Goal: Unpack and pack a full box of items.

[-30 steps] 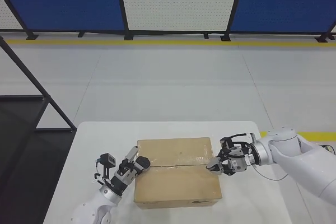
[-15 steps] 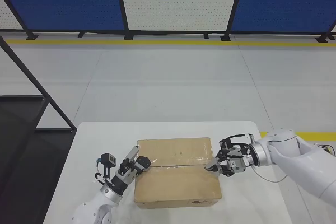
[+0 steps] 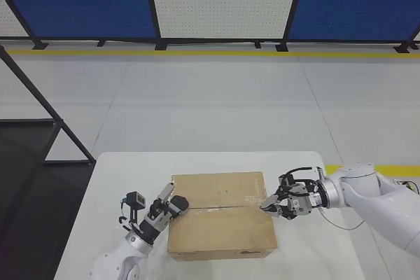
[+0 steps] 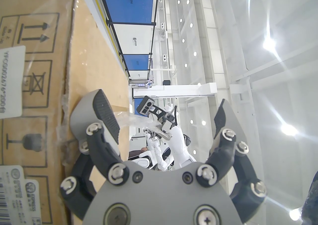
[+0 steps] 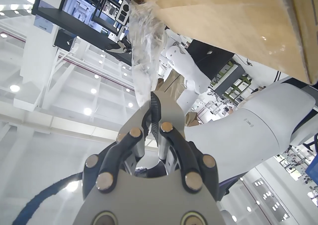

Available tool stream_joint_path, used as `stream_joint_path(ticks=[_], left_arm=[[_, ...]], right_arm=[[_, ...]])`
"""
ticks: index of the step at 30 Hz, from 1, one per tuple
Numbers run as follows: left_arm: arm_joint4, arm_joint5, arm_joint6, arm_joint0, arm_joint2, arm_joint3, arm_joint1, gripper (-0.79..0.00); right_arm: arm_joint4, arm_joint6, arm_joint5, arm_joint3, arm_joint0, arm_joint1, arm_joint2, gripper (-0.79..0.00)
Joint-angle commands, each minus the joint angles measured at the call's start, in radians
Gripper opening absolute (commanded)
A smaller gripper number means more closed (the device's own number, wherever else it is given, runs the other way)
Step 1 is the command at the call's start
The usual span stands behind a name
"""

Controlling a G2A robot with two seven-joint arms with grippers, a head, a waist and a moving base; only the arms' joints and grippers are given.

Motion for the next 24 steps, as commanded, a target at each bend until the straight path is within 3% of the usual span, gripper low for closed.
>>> stream_joint_path(ticks=[1, 11, 15, 24], left_arm=[[0.000, -0.001, 0.000, 0.001, 0.000, -0.001, 0.000, 0.000], [0.005, 0.000, 0.002, 0.009, -0.003, -0.008, 0.000, 0.000], [0.008, -0.004, 0.002, 0.012, -0.002, -0.011, 0.000, 0.000], [0.010, -0.002, 0.004, 0.015, -0.002, -0.013, 0.000, 0.000]], right_arm=[[0.009, -0.015, 0.015, -0.004, -0.002, -0.001, 0.000, -0.785], [0.035, -0.095, 0.095, -0.006, -0.008, -0.005, 0.000, -0.785], [0.054, -0.123, 0.123, 0.002, -0.008, -0.007, 0.000, -0.727], [0.069, -0.150, 0.151, 0.012, -0.011, -0.010, 0.000, -0.785]])
